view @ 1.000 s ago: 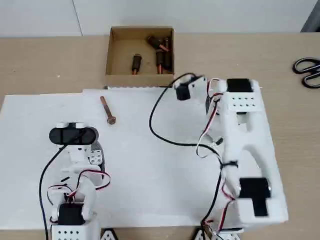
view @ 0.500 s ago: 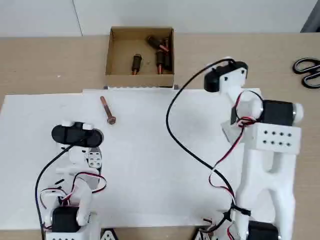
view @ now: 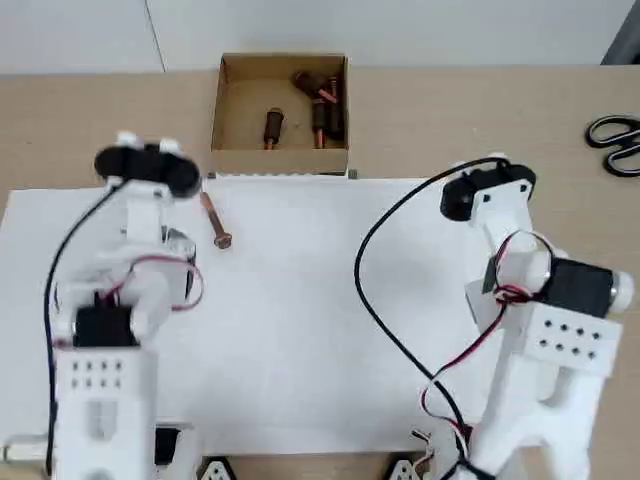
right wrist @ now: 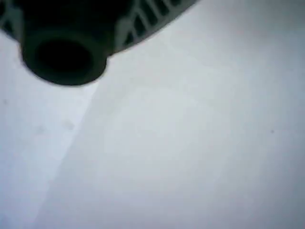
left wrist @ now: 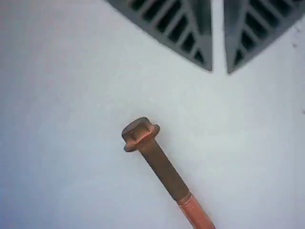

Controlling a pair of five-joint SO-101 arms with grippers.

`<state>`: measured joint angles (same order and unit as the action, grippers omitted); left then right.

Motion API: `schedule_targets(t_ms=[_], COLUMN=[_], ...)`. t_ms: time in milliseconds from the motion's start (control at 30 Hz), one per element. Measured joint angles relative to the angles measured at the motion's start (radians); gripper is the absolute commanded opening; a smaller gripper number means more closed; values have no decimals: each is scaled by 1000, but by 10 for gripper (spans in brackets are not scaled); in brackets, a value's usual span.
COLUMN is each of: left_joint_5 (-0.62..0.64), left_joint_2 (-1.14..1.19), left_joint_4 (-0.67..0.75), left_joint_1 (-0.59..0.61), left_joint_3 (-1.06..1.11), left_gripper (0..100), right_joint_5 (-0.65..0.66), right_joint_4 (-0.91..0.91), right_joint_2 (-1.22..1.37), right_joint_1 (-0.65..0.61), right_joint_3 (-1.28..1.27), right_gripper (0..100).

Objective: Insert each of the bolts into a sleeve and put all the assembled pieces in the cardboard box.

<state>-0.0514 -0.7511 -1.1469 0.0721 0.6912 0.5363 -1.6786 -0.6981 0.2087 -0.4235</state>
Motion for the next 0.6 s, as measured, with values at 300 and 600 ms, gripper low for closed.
schedule_targets(t_ms=[300,600], left_joint_5=[247,443], left_joint_2=[535,1019], left_joint_4=[-201,-373], left_joint_1=[-5,-32], left_joint_3=[-525,-922], left_gripper=[8,6], right_joint_5=[-37,-51], right_joint_4=[0,0], right_joint_2=[-161,-199], right_joint_1=[0,117], right_joint_3=[-153,-175], right_gripper=[3,3])
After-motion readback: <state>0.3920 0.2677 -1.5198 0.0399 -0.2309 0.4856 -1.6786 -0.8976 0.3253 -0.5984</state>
